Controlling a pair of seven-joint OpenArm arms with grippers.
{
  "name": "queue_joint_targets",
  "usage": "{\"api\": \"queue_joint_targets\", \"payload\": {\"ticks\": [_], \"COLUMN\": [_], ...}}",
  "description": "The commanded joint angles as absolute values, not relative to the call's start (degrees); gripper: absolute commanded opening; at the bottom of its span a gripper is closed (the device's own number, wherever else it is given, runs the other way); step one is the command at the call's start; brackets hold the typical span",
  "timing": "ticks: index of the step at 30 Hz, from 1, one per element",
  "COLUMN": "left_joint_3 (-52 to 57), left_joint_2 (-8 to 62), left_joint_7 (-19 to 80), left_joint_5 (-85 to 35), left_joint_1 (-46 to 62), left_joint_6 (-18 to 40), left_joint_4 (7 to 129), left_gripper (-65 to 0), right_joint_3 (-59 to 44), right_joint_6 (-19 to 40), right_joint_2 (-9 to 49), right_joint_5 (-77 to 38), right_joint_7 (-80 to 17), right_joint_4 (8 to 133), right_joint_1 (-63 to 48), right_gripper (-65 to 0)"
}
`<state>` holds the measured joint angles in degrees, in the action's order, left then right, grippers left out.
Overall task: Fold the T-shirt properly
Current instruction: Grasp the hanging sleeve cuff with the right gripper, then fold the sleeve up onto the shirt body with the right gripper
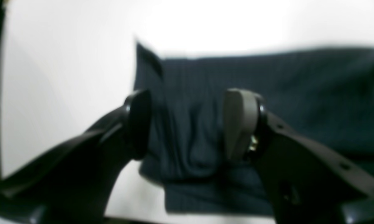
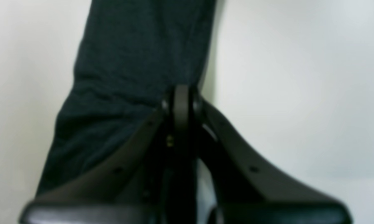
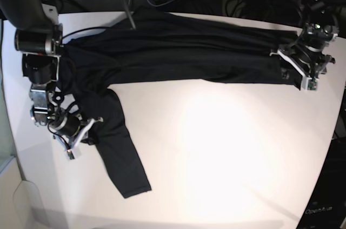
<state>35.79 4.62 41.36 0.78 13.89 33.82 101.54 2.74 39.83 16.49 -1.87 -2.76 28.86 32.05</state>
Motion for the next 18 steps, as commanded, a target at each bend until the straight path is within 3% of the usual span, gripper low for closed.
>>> {"api": "queue_joint_targets", "payload": {"ticks": [1, 18], "left_joint_3": [35.91, 35.56], "left_joint_2": [5.14, 4.7], "left_joint_7": [40.22, 40.22], "left_joint_5": [0.22, 0.04], "left_joint_1": [13.58, 10.33], "left_joint_6": [33.63, 33.63], "left_joint_4": [103.6, 106.95], "left_gripper": [-29.8, -29.8], "right_joint_3": [2.15, 2.07], "right_joint_6": [40.0, 40.0], "right_joint_2": [17.19, 16.92], "right_joint_5": [-2.77, -2.59], "right_joint_7": [-1.36, -1.8], "right_joint_4": [32.31, 73.8], "right_joint_1": [32.84, 8.31], "right_gripper": [-64.7, -64.9]}}
